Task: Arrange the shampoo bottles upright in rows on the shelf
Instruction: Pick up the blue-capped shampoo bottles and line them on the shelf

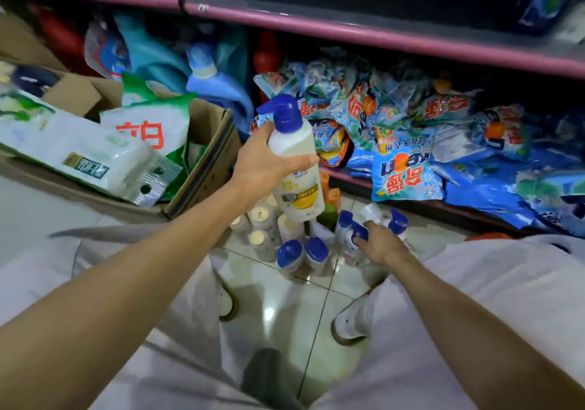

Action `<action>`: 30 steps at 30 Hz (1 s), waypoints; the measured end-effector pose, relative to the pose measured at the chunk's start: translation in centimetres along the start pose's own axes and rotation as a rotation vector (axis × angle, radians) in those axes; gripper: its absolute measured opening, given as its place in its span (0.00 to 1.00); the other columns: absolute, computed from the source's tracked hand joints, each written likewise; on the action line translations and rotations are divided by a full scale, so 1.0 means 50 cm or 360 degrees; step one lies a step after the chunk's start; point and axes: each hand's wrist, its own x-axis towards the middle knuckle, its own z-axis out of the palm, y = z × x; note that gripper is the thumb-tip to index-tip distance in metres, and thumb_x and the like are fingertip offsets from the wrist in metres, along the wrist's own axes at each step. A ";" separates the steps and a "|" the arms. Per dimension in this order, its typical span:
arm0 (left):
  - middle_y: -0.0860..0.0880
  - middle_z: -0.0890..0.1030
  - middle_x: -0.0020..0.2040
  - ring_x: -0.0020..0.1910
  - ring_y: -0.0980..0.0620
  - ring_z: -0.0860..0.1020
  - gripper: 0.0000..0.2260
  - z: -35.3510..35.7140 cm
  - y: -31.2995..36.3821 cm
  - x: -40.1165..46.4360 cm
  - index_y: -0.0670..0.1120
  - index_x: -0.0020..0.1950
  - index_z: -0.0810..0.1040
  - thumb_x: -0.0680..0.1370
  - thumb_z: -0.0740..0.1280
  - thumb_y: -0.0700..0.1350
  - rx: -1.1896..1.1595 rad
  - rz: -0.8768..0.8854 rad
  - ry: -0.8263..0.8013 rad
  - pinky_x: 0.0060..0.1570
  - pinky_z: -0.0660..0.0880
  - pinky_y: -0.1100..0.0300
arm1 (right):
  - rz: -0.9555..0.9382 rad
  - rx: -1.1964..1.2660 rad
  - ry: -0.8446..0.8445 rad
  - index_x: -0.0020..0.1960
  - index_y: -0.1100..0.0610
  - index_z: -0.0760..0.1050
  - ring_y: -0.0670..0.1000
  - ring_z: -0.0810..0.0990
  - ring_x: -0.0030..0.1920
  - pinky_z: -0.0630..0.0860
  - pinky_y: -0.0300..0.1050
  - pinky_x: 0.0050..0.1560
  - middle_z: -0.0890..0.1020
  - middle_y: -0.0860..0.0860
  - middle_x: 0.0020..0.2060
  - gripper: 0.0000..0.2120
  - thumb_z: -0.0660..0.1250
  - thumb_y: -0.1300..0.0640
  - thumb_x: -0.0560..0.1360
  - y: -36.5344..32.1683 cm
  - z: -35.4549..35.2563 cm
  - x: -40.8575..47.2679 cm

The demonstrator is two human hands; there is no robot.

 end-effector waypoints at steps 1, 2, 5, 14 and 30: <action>0.61 0.81 0.50 0.49 0.64 0.79 0.27 -0.002 -0.005 0.006 0.61 0.56 0.73 0.61 0.80 0.55 -0.0003 -0.0003 0.0004 0.48 0.77 0.62 | -0.0006 -0.0045 -0.0029 0.66 0.57 0.67 0.60 0.76 0.57 0.73 0.51 0.58 0.77 0.59 0.59 0.20 0.61 0.49 0.78 -0.001 0.009 0.009; 0.59 0.81 0.52 0.51 0.60 0.79 0.28 -0.003 -0.008 0.012 0.59 0.57 0.73 0.61 0.80 0.54 -0.0009 -0.0005 0.0005 0.52 0.78 0.56 | 0.0000 -0.0056 -0.0033 0.66 0.56 0.67 0.59 0.76 0.56 0.74 0.52 0.58 0.77 0.58 0.57 0.19 0.61 0.49 0.78 -0.003 0.015 0.017; 0.56 0.81 0.54 0.54 0.55 0.80 0.29 -0.005 -0.014 0.028 0.57 0.59 0.73 0.61 0.80 0.53 -0.0034 -0.0038 0.0021 0.56 0.77 0.50 | 0.0056 -0.0057 -0.0029 0.68 0.55 0.64 0.59 0.75 0.59 0.72 0.53 0.60 0.77 0.58 0.59 0.22 0.61 0.47 0.78 -0.003 0.031 0.044; 0.58 0.81 0.53 0.51 0.58 0.80 0.31 0.020 0.002 0.044 0.57 0.60 0.73 0.60 0.80 0.55 0.0018 -0.0065 0.0043 0.52 0.78 0.55 | -0.0008 -0.0144 0.0117 0.64 0.55 0.68 0.53 0.76 0.49 0.73 0.49 0.55 0.73 0.52 0.44 0.16 0.61 0.52 0.79 0.003 0.052 0.042; 0.59 0.81 0.49 0.48 0.59 0.79 0.27 -0.023 0.162 0.037 0.58 0.56 0.73 0.60 0.79 0.56 -0.0007 0.0287 0.0218 0.46 0.77 0.57 | -0.0078 0.1606 0.0883 0.43 0.63 0.78 0.54 0.84 0.28 0.83 0.48 0.34 0.83 0.56 0.26 0.15 0.69 0.50 0.72 0.045 -0.348 -0.255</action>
